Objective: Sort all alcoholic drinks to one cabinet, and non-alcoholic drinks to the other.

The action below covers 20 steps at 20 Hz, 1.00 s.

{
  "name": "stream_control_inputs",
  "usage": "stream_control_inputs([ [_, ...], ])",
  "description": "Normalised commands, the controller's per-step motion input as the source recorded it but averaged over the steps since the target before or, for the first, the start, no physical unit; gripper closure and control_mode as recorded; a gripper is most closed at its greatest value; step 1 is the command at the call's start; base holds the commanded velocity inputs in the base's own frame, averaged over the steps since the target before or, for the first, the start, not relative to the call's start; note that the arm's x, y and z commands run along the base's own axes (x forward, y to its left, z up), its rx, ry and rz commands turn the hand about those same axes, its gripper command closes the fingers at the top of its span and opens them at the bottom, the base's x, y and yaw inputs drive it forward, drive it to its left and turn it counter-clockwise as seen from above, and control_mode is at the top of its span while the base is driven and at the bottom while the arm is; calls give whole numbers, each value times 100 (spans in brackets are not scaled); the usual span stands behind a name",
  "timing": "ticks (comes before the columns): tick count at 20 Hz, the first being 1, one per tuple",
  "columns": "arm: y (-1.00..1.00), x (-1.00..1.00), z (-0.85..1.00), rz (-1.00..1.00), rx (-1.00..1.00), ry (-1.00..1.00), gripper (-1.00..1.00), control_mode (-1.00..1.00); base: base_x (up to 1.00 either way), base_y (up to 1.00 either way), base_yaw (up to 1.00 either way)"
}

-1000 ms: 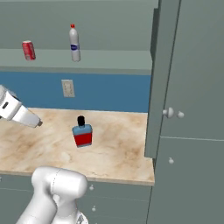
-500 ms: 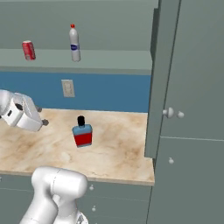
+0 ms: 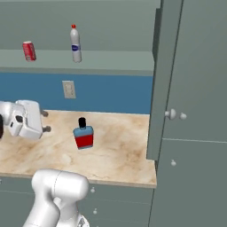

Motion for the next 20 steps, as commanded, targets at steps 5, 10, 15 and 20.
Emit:
stream_control_inputs([
  [5, 13, 43, -17, -12, -10, 0, -100, -100, 0, 0, 0],
  [10, 1, 48, -19, -6, -5, 0, -100, -100, 0, 0, 0],
  [15, 0, 38, -20, -1, 0, 0, -100, -100, 0, 0, 0],
  [20, 0, 26, -25, 0, 0, 0, -100, -100, 0, 0, 0],
])
